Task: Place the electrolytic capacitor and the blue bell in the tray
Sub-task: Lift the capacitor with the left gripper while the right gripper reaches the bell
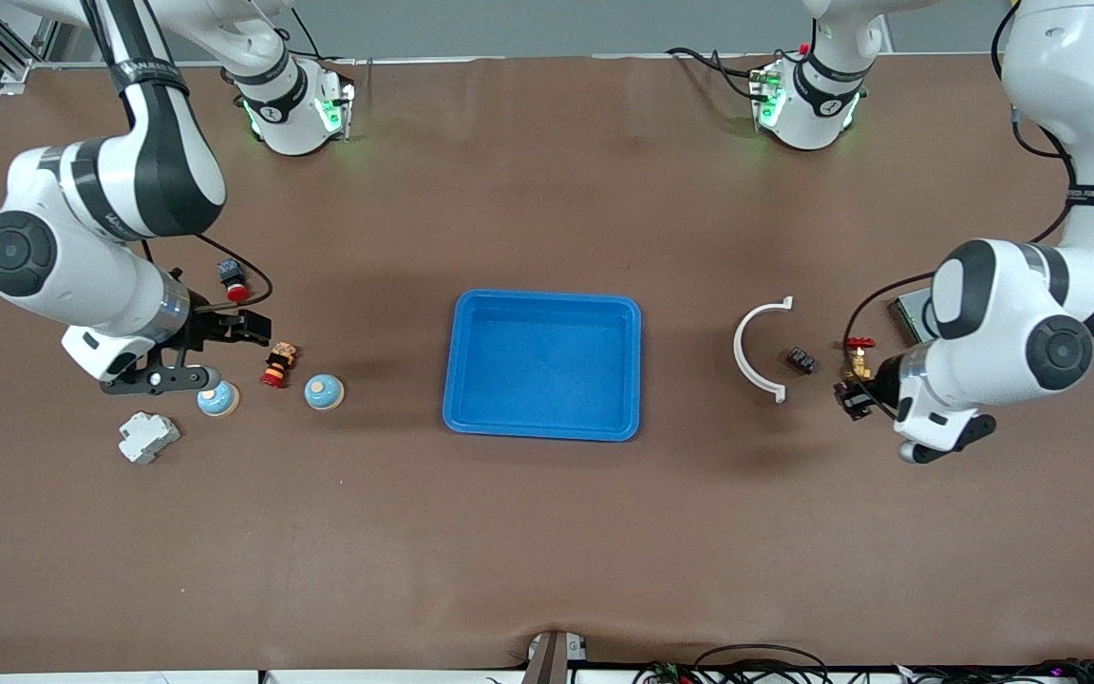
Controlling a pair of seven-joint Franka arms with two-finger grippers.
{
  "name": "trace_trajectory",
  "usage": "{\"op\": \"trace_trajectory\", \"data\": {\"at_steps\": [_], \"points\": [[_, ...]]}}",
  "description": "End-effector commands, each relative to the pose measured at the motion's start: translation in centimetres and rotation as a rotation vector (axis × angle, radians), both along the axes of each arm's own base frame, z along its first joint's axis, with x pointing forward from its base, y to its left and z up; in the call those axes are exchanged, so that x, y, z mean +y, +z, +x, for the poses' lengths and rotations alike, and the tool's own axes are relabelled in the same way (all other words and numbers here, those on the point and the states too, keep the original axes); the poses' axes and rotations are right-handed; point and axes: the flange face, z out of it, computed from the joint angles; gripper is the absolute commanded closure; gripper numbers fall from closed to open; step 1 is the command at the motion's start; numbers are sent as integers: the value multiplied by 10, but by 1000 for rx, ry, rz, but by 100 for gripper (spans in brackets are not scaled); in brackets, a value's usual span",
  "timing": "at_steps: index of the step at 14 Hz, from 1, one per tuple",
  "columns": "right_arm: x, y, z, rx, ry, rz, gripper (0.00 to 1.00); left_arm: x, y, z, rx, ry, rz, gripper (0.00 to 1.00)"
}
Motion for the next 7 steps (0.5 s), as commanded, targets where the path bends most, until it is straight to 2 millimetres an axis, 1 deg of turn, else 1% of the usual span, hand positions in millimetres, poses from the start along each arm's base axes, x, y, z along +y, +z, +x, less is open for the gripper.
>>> {"op": "trace_trajectory", "data": {"at_steps": [1,4,5,6,7], "points": [[25,-25,-8,-3,21,6,0,-46,18,-16,23,89,-9,100],[39,-51,-8,28,44,1,0,-97,26,-28,35,152,-9,100],[43,-56,-8,33,50,0,0,-115,27,-33,41,174,-4,100],[51,-63,-9,40,62,-3,0,-137,27,-40,45,193,2,100],[53,-68,-8,37,65,-3,0,-157,27,-46,44,216,7,100]]}}
